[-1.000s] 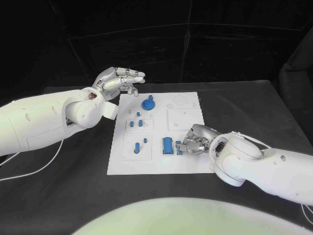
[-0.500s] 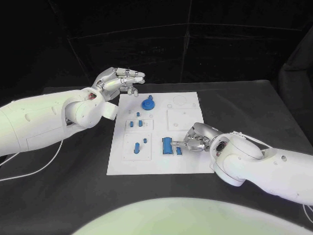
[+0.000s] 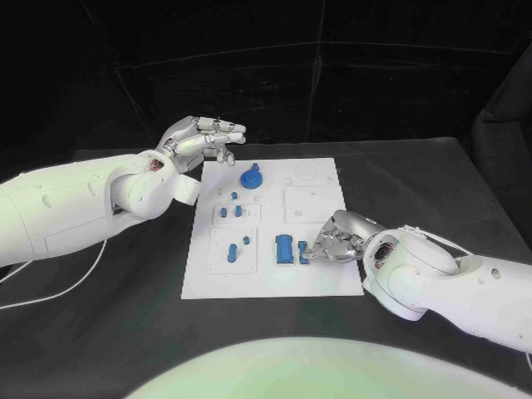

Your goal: Assemble the parts on the task board

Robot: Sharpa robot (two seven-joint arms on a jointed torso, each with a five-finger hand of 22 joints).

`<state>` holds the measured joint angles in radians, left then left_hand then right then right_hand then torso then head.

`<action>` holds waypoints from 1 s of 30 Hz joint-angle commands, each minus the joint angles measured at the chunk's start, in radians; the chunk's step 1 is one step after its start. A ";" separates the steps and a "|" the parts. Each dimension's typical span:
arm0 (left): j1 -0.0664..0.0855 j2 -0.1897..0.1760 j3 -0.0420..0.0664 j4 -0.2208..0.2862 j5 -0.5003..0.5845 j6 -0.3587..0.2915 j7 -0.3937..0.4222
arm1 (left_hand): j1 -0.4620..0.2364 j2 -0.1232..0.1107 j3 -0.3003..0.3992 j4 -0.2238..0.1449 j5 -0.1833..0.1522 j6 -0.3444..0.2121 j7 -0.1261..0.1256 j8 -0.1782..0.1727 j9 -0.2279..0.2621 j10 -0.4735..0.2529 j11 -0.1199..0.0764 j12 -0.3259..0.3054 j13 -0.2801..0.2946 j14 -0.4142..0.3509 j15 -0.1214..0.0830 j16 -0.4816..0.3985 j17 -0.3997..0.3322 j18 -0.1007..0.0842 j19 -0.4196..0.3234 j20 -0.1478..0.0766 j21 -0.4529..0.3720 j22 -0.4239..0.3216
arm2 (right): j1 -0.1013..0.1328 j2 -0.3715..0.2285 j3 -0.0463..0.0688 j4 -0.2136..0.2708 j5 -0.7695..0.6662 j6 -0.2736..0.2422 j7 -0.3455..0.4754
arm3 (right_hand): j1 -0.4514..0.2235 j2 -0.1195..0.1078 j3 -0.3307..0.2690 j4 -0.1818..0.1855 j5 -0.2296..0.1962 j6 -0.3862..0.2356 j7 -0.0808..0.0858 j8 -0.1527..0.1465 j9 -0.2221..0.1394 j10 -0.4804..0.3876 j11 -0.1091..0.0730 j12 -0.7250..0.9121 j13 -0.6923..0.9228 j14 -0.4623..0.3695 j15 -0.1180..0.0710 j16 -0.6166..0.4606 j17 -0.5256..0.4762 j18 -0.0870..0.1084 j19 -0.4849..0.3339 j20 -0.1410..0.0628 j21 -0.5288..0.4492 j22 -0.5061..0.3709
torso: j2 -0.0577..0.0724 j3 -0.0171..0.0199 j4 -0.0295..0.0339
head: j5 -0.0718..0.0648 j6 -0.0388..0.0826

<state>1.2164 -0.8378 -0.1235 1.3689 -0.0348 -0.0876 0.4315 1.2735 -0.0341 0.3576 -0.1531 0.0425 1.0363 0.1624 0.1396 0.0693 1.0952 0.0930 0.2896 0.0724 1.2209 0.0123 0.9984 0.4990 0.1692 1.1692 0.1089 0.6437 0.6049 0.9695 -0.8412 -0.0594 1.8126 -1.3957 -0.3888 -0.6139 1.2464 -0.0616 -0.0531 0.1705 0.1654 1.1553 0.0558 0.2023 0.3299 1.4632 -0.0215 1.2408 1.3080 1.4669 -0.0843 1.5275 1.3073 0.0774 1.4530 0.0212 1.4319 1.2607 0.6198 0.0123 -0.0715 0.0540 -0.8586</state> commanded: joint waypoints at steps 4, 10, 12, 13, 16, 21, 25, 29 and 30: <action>0.001 0.000 0.001 0.002 0.003 0.010 0.003 | 0.001 0.006 -0.006 -0.001 0.006 0.000 0.005 0.005 -0.001 -0.006 0.003 0.006 -0.001 -0.008 0.000 -0.003 -0.001 0.013 0.000 0.003 -0.002 -0.001 | 0.001 0.010 0.000 -0.013 -0.006 0.021 0.030 | 0.014 0.005 -0.002 -0.009 -0.005 -0.004 0.000 -0.005 0.002 0.002 0.001 -0.007 0.023 0.085 -0.001 -0.005 0.169 -0.016 -0.005 0.004 -0.003 -0.001 | 0.001 0.0010 0.0023 | -0.002 0.001; 0.001 0.000 0.001 0.002 0.003 0.011 0.003 | 0.001 0.006 -0.006 -0.001 0.006 0.000 0.005 0.005 -0.001 -0.006 0.003 0.006 -0.001 -0.008 0.000 -0.003 -0.001 0.013 0.000 0.003 -0.002 -0.001 | 0.000 0.032 0.000 -0.047 -0.007 0.023 0.023 | 0.024 0.013 -0.004 -0.016 0.001 -0.003 0.000 -0.006 0.004 0.002 0.001 -0.007 0.024 0.085 -0.001 -0.005 0.169 -0.016 -0.005 0.004 -0.003 -0.001 | 0.001 0.0006 0.0022 | -0.002 -0.002; 0.001 0.001 0.001 0.002 0.003 0.010 0.003 | 0.001 0.006 -0.006 -0.001 0.006 0.000 0.005 0.005 -0.001 -0.006 0.003 0.006 -0.001 -0.008 0.000 -0.003 -0.001 0.013 0.000 0.003 -0.002 -0.001 | 0.000 0.039 0.000 -0.056 -0.009 0.023 0.019 | 0.029 0.017 -0.004 -0.019 0.003 -0.003 0.000 -0.007 0.005 0.002 0.000 -0.008 0.024 0.085 -0.001 -0.005 0.169 -0.016 -0.005 0.004 -0.003 -0.001 | 0.002 0.0008 0.0016 | 0.001 -0.006; 0.001 0.001 0.001 0.002 0.003 0.010 0.003 | 0.001 0.006 -0.006 -0.001 0.006 0.000 0.005 0.005 -0.001 -0.006 0.003 0.006 -0.001 -0.008 0.000 -0.003 -0.001 0.013 0.000 0.003 -0.002 -0.001 | 0.000 0.042 0.000 -0.060 -0.013 0.023 0.018 | 0.035 0.021 -0.003 -0.023 0.004 -0.002 -0.001 -0.007 0.005 0.002 0.000 -0.008 0.024 0.085 -0.001 -0.005 0.169 -0.016 -0.005 0.004 -0.003 -0.001 | 0.002 0.0012 0.0011 | 0.003 -0.007; 0.001 0.001 0.001 0.003 0.003 0.011 0.003 | 0.001 0.006 -0.006 -0.001 0.006 0.000 0.005 0.005 -0.001 -0.006 0.003 0.006 -0.001 -0.008 0.000 -0.003 -0.001 0.013 0.000 0.003 -0.002 -0.001 | 0.000 0.045 0.000 -0.067 -0.019 0.025 0.017 | 0.045 0.025 -0.003 -0.031 0.000 -0.002 -0.001 -0.008 0.006 0.002 -0.001 -0.009 0.024 0.085 -0.002 -0.005 0.169 -0.016 -0.005 0.004 -0.003 -0.001 | 0.001 0.0002 0.0010 | 0.000 -0.007; 0.001 0.000 0.001 0.003 0.003 0.010 0.003 | 0.001 0.006 -0.006 -0.001 0.006 0.000 0.005 0.005 -0.001 -0.006 0.003 0.006 -0.001 -0.008 0.000 -0.003 -0.001 0.013 0.000 0.003 -0.002 -0.001 | 0.000 0.047 0.000 -0.072 -0.023 0.033 0.020 | 0.064 0.025 -0.003 -0.047 -0.007 -0.002 -0.001 -0.010 0.008 0.001 -0.001 -0.011 0.024 0.085 -0.002 -0.006 0.168 -0.015 -0.006 0.004 -0.004 -0.002 | -0.002 -0.0016 -0.0005 | -0.001 -0.010; 0.001 0.000 0.001 0.004 0.003 0.010 0.003 | 0.001 0.006 -0.006 -0.001 0.006 0.000 0.005 0.005 -0.001 -0.006 0.003 0.006 -0.001 -0.008 0.000 -0.003 -0.001 0.013 0.000 0.003 -0.002 -0.001 | 0.000 0.048 0.000 -0.073 -0.025 0.034 0.025 | 0.084 0.023 -0.002 -0.065 -0.023 -0.001 -0.001 -0.012 0.010 0.000 -0.001 -0.012 0.024 0.084 -0.002 -0.007 0.167 -0.015 -0.006 0.003 -0.005 -0.002 | -0.003 -0.0018 0.0019 | -0.002 -0.009; 0.001 -0.001 0.001 0.004 0.003 0.010 0.003 | 0.001 0.006 -0.006 -0.001 0.006 0.000 0.005 0.005 -0.001 -0.006 0.003 0.006 -0.001 -0.008 0.000 -0.003 -0.001 0.013 0.000 0.003 -0.002 -0.001 | 0.000 0.044 0.000 -0.069 -0.019 -0.003 0.058 | 0.066 0.018 -0.016 -0.060 -0.039 -0.002 0.003 -0.015 0.011 0.000 0.002 -0.013 0.024 0.084 0.000 -0.007 0.167 -0.016 -0.006 0.004 -0.005 -0.002 | -0.004 -0.0012 0.0035 | -0.003 -0.005; 0.001 -0.002 0.001 0.003 0.003 0.009 0.003 | 0.001 0.006 -0.006 -0.001 0.006 0.000 0.005 0.005 -0.001 -0.006 0.003 0.006 -0.001 -0.008 0.000 -0.003 -0.001 0.013 0.000 0.003 -0.002 -0.001 | 0.000 0.042 0.000 -0.068 -0.012 -0.019 0.075 | 0.055 0.016 -0.023 -0.055 -0.039 -0.002 0.004 -0.016 0.011 0.001 0.003 -0.013 0.024 0.084 0.001 -0.007 0.167 -0.016 -0.006 0.005 -0.005 -0.002 | -0.004 -0.0012 0.0036 | -0.003 -0.004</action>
<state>1.2163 -0.8385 -0.1235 1.3705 -0.0347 -0.0873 0.4300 1.2735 -0.0341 0.3576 -0.1531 0.0425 1.0363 0.1624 0.1396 0.0693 1.0952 0.0930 0.2896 0.0726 1.2186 0.0146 0.9984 0.4993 0.1692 1.1692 0.1089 0.6438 0.6051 0.9686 -0.7973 -0.0596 1.7408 -1.4104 -0.3730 -0.5863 1.3205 -0.0421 -0.0707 0.1159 0.1311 1.1553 0.0558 0.1924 0.3404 1.4631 -0.0214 1.2333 1.3117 1.4669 -0.0838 1.5274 1.3073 0.0773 1.4492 0.0250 1.4319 1.2588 0.6170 0.0110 -0.0696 0.0512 -0.8645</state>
